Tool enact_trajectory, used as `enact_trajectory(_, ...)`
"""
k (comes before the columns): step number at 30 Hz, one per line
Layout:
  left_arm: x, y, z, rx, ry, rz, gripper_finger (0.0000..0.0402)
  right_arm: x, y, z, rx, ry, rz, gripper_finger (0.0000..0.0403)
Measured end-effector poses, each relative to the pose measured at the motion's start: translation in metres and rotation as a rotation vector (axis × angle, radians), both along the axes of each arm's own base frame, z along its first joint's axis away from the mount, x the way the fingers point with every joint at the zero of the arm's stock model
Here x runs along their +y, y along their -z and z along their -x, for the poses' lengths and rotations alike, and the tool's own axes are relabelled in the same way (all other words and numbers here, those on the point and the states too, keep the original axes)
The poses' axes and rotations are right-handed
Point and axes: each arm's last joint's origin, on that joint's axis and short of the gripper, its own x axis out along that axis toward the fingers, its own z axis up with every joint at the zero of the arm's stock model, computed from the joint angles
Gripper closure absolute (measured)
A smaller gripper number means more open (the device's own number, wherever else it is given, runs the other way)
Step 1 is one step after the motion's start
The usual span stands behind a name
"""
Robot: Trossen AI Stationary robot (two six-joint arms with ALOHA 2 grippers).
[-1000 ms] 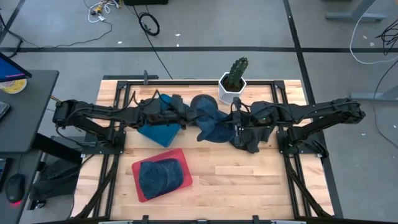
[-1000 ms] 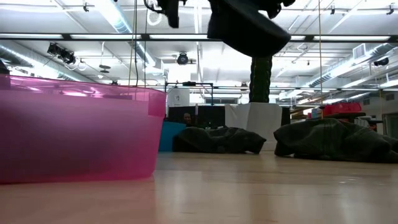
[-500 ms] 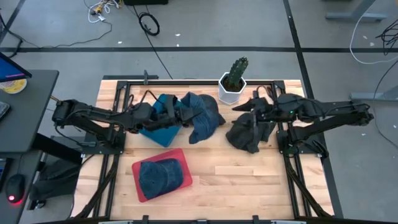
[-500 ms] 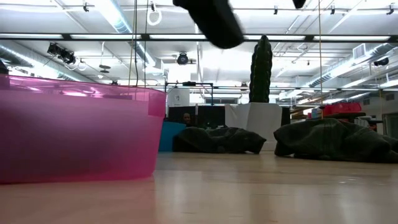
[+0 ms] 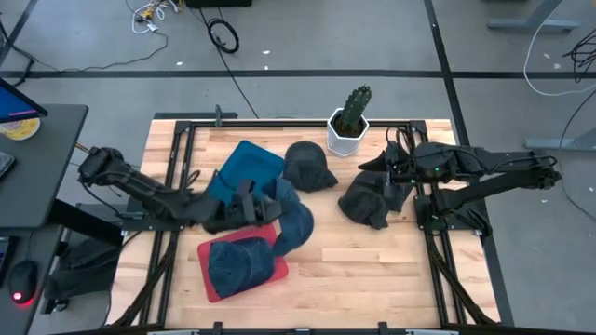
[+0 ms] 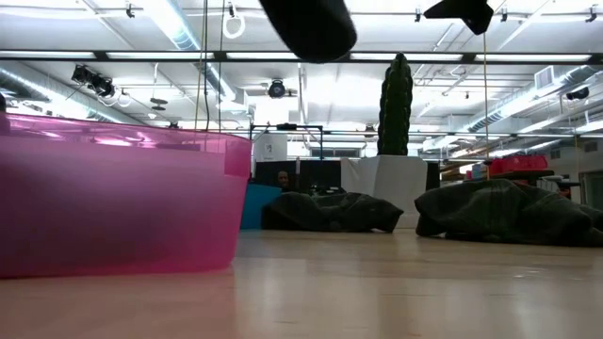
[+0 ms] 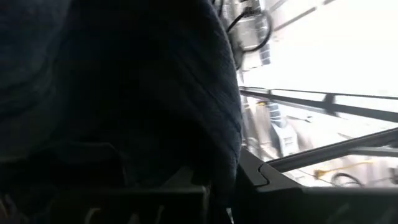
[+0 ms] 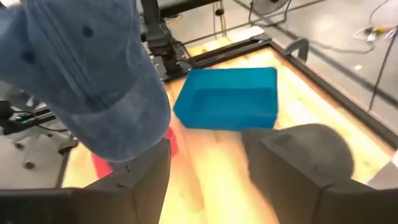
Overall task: Pick & Place hat
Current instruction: Put the blue cap into the red bin
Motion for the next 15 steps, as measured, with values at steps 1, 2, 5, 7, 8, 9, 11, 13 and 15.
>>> enact_trajectory(1, -0.007, 0.002, 0.003, 0.019, -0.006, 0.005, 0.038, 0.0, 0.0, 0.0, -0.002, -0.006, -0.013, 0.0166)
enact_trajectory(2, -0.014, 0.003, 0.007, 0.037, -0.013, 0.006, 0.038, 0.001, 0.0, -0.001, -0.002, -0.016, -0.03, 0.0169)
enact_trajectory(5, -0.034, 0.007, 0.019, 0.08, -0.056, 0.005, 0.038, 0.002, 0.001, -0.002, 0.008, -0.054, -0.051, 0.0176)
enact_trajectory(7, -0.045, 0.01, 0.027, 0.11, -0.088, -0.003, 0.038, 0.003, 0.002, -0.002, 0.014, -0.077, -0.06, 0.018)
enact_trajectory(8, -0.052, 0.011, 0.032, 0.121, -0.104, -0.004, 0.038, 0.003, 0.002, -0.003, 0.018, -0.084, -0.061, 0.0182)
enact_trajectory(9, -0.057, 0.011, 0.037, 0.129, -0.121, -0.004, 0.038, 0.004, 0.003, -0.004, 0.022, -0.092, -0.063, 0.0184)
enact_trajectory(11, -0.068, 0.013, 0.048, 0.148, -0.161, -0.01, 0.038, 0.004, 0.004, -0.005, 0.027, -0.101, -0.064, 0.0188)
enact_trajectory(13, -0.077, 0.016, 0.058, 0.172, -0.197, -0.026, 0.038, 0.004, 0.004, -0.006, 0.031, -0.106, -0.058, 0.0191)
enact_trajectory(15, -0.085, 0.018, 0.068, 0.194, -0.233, -0.054, 0.0381, 0.004, 0.005, -0.007, 0.037, -0.107, -0.057, 0.0194)
